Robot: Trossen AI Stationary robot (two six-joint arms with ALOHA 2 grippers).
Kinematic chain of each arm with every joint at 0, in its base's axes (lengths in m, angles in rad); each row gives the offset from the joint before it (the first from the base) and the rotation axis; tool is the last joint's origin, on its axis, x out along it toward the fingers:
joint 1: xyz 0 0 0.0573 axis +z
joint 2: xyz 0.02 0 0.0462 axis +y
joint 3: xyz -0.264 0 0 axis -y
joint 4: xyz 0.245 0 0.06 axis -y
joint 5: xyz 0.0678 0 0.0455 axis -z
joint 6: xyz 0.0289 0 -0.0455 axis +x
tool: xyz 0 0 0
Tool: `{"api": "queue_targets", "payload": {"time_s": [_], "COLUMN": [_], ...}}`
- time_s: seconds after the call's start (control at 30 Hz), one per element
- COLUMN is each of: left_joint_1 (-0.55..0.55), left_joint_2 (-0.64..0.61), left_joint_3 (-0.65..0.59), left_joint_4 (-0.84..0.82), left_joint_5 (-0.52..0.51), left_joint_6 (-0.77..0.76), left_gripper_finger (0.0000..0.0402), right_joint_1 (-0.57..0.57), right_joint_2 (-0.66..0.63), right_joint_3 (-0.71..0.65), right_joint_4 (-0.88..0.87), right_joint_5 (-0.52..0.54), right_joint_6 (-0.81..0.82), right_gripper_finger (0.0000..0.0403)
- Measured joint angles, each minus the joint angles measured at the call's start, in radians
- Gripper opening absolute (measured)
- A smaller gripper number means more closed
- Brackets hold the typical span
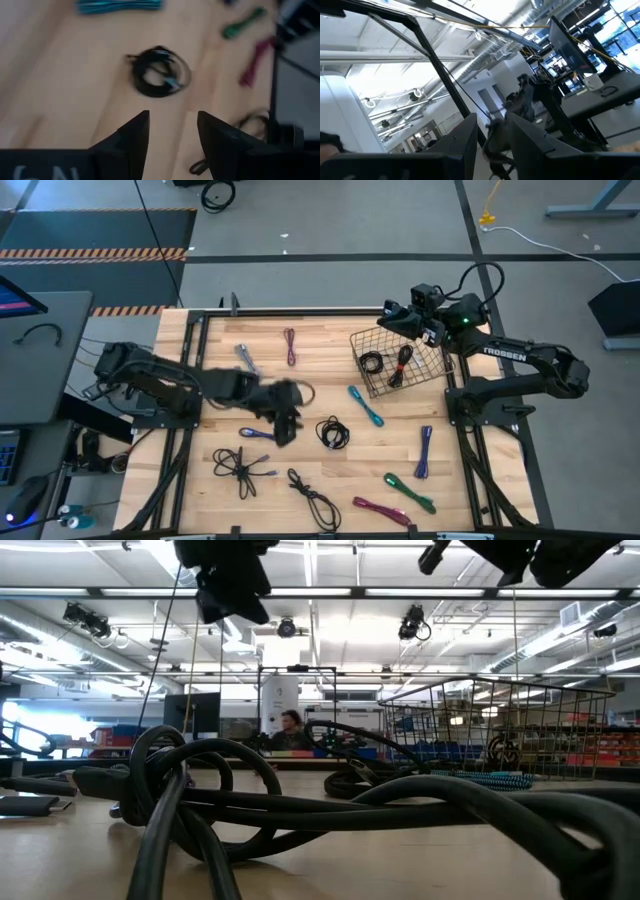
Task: Pick and place USB-C Cables
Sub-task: Put the black charger cable into the wire basket
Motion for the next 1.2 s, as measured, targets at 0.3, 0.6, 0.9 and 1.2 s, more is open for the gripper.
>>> {"api": "queue_targets", "payload": {"time_s": [0.3,0.6,0.9,1.2], "left_joint_1": [-0.15,-0.144,-0.144,-0.104], "left_joint_2": [0.05,0.137,0.232,0.331], "left_joint_3": [-0.018,-0.017,-0.017,-0.016], "left_joint_4": [0.055,0.066,0.197,0.242], "left_joint_5": [-0.106,-0.201,-0.178,-0.16], "left_joint_6": [0.522,0.769,1.027,1.165], "left_gripper_finger": [0.0172,0.0172,0.0172,0.0172], "right_joint_1": [0.011,0.023,0.023,0.018], "right_joint_2": [-0.015,-0.018,-0.018,-0.024], "right_joint_3": [0.0,0.0,0.0,0.0], "right_joint_4": [0.008,-0.001,0.021,0.05], "right_joint_5": [0.03,0.057,0.07,0.071], "right_joint_6": [0.0,0.0,0.035,0.053], "right_gripper_finger": [0.0114,0.0114,0.0114,0.0114]}}
